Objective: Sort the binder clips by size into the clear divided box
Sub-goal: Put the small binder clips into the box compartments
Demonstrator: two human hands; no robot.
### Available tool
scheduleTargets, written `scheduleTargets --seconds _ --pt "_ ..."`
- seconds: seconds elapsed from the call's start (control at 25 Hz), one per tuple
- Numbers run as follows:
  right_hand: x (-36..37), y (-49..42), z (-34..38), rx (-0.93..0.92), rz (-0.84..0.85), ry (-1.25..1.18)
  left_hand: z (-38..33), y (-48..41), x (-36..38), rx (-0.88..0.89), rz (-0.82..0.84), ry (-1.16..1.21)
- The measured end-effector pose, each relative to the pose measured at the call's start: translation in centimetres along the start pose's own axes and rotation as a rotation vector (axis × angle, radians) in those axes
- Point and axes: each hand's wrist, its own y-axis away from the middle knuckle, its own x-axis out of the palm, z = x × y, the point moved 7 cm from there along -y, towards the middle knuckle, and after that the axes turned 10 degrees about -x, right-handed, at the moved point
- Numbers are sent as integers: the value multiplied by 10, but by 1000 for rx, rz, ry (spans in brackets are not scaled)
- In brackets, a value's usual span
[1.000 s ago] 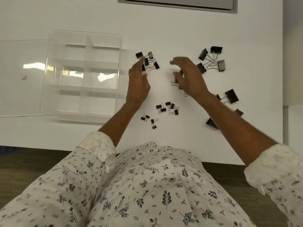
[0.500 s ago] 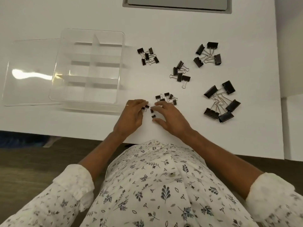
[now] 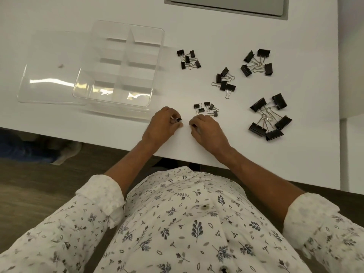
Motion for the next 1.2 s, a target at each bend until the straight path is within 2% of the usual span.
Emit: scheduleTargets --seconds 0.08,0.2,0.28,0.36,0.48,0.6,0.8,0.96,1.2 --pt "-4 0 1 84 -53 -77 -3 -3 -2 -12 17 12" --pt "-11 5 -13 372 -205 -305 -8 -3 -2 14 39 27" --pt "-7 12 -25 610 -290 -591 -6 -4 -1 34 49 37" --pt "2 18 -26 796 -355 -984 -7 -3 -2 34 47 81" --pt "8 25 -6 1021 -487 -1423 -4 2 -14 5 48 276" --pt "13 19 16 1093 -592 -1643 2 6 -35 -119 44 632" --pt "17 -30 68 1031 -624 -1701 32 3 -95 -196 28 903" --pt "22 -81 106 952 -556 -1597 62 -13 -139 -166 -56 831" --pt "28 -122 133 889 -415 -1437 96 -32 -162 -162 -114 689"
